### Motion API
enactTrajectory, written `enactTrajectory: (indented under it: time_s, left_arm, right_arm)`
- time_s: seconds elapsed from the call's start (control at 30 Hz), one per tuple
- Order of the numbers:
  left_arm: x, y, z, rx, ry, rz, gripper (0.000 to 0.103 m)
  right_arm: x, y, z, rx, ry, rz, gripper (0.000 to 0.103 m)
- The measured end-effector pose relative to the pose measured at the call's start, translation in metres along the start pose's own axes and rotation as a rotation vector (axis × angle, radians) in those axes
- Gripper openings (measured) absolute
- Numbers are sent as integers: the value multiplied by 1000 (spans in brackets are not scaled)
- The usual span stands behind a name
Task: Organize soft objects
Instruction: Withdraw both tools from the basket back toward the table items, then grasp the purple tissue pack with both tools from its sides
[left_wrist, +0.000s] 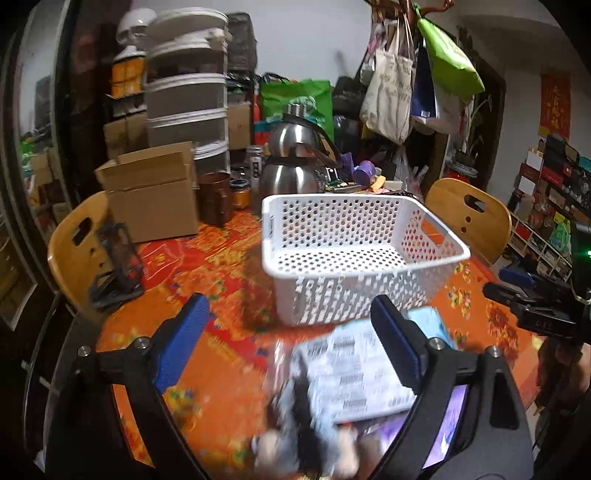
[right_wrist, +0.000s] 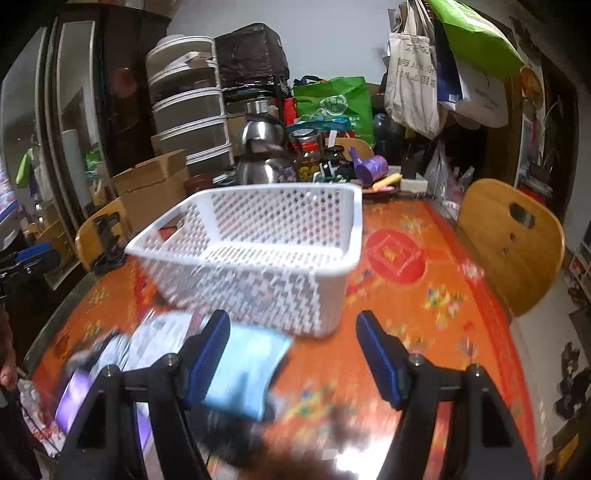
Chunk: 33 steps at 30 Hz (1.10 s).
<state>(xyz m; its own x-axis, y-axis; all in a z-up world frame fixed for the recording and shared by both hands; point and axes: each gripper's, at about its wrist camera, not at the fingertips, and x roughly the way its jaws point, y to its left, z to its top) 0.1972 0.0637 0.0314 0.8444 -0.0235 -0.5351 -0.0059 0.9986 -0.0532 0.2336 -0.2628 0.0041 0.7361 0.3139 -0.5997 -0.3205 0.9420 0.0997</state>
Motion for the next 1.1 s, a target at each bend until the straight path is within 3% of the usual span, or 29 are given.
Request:
enactTrajectory:
  time_s: [0.2, 0.27, 0.53, 0.83, 0.93, 1.1]
  left_arm:
    - [-40, 12, -72, -30, -25, 22, 95]
    - [-50, 10, -92, -30, -20, -1, 95]
    - [-73, -31, -157, 24, -43, -43, 95]
    - [-69, -60, -177, 58, -53, -89, 94]
    - [-69, -65, -179, 66, -57, -107, 88]
    - [-62, -66, -176, 73, -46, -134, 77]
  right_arm:
    - [-39, 19, -65, -13, -45, 25, 71]
    - [-45, 28, -81, -28, -43, 30, 71]
    - [-69, 53, -129, -32, -68, 107, 71]
    - [-63, 67, -137, -64, -60, 133, 71]
    - [-58, 73, -135, -87, -62, 141, 70]
    - [-47, 81, -137, -138, -39, 151, 56]
